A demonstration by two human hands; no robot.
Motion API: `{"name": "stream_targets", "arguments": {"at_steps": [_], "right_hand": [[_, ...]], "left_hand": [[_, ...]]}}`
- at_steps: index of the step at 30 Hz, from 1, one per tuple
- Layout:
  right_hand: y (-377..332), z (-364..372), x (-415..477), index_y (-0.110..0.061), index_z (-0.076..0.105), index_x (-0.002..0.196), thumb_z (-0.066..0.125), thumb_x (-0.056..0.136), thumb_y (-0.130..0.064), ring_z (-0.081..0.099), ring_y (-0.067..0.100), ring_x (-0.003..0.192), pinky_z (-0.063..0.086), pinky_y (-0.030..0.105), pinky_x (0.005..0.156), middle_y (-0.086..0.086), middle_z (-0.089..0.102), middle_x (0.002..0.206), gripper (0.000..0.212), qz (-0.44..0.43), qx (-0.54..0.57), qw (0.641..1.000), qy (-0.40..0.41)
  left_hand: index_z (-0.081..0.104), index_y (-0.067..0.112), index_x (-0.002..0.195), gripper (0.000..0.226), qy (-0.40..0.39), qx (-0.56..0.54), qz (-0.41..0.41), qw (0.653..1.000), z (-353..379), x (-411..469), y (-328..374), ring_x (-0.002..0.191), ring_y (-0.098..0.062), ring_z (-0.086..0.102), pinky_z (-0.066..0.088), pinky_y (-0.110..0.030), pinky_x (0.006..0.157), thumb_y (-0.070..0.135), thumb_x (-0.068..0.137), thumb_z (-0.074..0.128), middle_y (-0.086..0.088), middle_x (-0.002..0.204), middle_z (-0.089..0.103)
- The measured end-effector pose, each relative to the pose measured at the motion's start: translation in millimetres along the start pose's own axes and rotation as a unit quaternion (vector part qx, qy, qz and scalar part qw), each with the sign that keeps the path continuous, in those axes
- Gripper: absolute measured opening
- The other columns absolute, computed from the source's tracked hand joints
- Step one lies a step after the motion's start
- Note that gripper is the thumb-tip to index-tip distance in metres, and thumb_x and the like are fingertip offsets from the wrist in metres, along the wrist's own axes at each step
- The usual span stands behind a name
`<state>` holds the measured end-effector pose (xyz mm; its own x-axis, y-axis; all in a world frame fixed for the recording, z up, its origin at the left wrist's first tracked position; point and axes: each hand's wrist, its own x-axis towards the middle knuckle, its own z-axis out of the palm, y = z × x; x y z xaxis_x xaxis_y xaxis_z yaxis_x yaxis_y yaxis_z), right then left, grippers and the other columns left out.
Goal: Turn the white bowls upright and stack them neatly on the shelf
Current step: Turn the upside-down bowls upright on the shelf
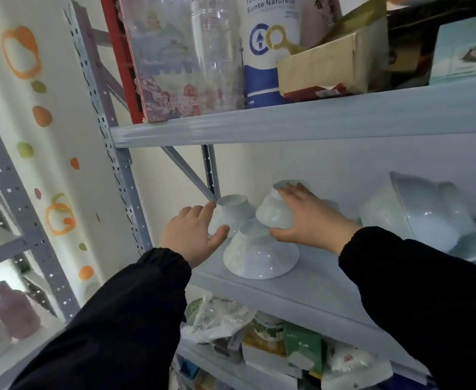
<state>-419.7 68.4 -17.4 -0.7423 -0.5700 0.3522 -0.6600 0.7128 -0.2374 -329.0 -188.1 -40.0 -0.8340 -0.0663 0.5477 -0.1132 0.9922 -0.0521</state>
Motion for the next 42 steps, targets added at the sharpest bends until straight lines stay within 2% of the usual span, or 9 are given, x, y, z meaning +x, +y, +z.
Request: {"name": "stream_targets", "arguments": {"at_steps": [13,18,23,24,28,32,35,38,42], "right_hand": [[14.1,31.5,42.3,-0.023,0.009,0.160,0.061,0.082,-0.063,-0.004,0.019,0.155,0.005,0.033,0.125,-0.001,0.002,0.169,0.102,-0.017,-0.003,0.999,-0.039],[10.1,35.4,52.2,-0.024,0.009,0.160,0.060,0.083,-0.063,-0.004,0.018,0.155,0.004,0.031,0.123,-0.002,0.001,0.168,0.101,-0.001,-0.016,0.999,-0.037],[11.2,38.2,56.4,-0.025,0.012,0.159,0.043,0.067,-0.077,-0.002,0.020,0.155,0.007,0.033,0.125,-0.003,0.003,0.168,0.111,0.022,-0.035,0.999,-0.025],[12.1,37.0,56.1,-0.025,0.012,0.159,0.046,0.069,-0.076,-0.002,0.019,0.155,0.006,0.032,0.124,-0.003,0.003,0.168,0.109,0.029,-0.036,0.999,-0.020],[12.6,32.6,51.9,-0.024,0.013,0.159,0.060,0.081,-0.064,-0.001,0.021,0.155,0.005,0.032,0.124,0.000,0.005,0.168,0.100,0.044,-0.051,0.998,-0.010],[15.1,31.9,48.0,-0.027,0.014,0.159,0.038,0.063,-0.079,-0.003,0.020,0.155,0.009,0.037,0.125,-0.002,0.005,0.168,0.112,0.058,-0.048,0.997,-0.014],[17.2,32.1,46.6,-0.028,0.015,0.159,0.032,0.060,-0.080,-0.003,0.019,0.155,0.010,0.036,0.125,-0.002,0.005,0.168,0.113,0.058,-0.056,0.997,-0.005],[15.4,28.8,48.1,-0.028,0.013,0.159,0.043,0.069,-0.076,-0.003,0.019,0.155,0.005,0.032,0.125,-0.002,0.004,0.168,0.106,0.047,-0.064,0.997,-0.007],[12.8,25.7,53.8,-0.030,0.013,0.159,0.060,0.083,-0.062,-0.006,0.017,0.154,0.003,0.029,0.123,-0.005,0.001,0.168,0.095,0.035,-0.073,0.997,-0.004]], "left_hand": [[0.024,0.024,0.151,0.070,-0.037,-0.016,-0.051,0.998,52.1,14.6,-15.5,0.121,-0.022,0.049,0.044,-0.036,0.096,0.064,0.093,0.026,0.000,0.130,0.057],[0.025,0.023,0.151,0.068,-0.043,-0.032,-0.037,0.998,76.0,40.5,-34.2,0.122,-0.020,0.049,0.046,-0.035,0.095,0.062,0.095,0.030,0.001,0.134,0.054],[0.021,0.020,0.153,0.070,-0.053,-0.049,0.003,0.997,101.6,77.5,-42.6,0.127,-0.021,0.044,0.045,-0.033,0.094,0.054,0.095,0.038,0.000,0.140,0.047],[0.019,0.018,0.154,0.071,-0.058,-0.052,0.014,0.997,106.7,84.3,-42.5,0.130,-0.021,0.042,0.044,-0.033,0.096,0.053,0.095,0.038,-0.001,0.143,0.044],[0.011,0.013,0.156,0.076,-0.087,-0.057,0.057,0.993,123.3,105.3,-39.3,0.146,-0.023,0.023,0.033,-0.036,0.113,0.051,0.096,0.040,-0.006,0.158,0.026],[0.005,0.008,0.156,0.078,-0.108,-0.028,0.110,0.988,137.5,124.3,-35.0,0.151,-0.023,0.006,0.013,-0.034,0.121,0.047,0.098,0.039,-0.008,0.164,0.012],[0.003,0.007,0.156,0.079,-0.128,-0.007,0.115,0.985,144.4,134.2,-35.1,0.151,-0.024,0.003,0.008,-0.034,0.121,0.044,0.097,0.041,-0.008,0.164,0.008],[0.005,0.008,0.156,0.081,-0.162,0.009,0.112,0.980,148.8,137.6,-36.1,0.150,-0.025,0.007,0.010,-0.035,0.121,0.043,0.094,0.044,-0.007,0.163,0.011],[0.010,0.011,0.156,0.089,-0.165,-0.018,0.096,0.981,149.7,133.2,-37.8,0.145,-0.024,0.024,0.020,-0.032,0.117,0.041,0.087,0.057,-0.007,0.159,0.022]]}}
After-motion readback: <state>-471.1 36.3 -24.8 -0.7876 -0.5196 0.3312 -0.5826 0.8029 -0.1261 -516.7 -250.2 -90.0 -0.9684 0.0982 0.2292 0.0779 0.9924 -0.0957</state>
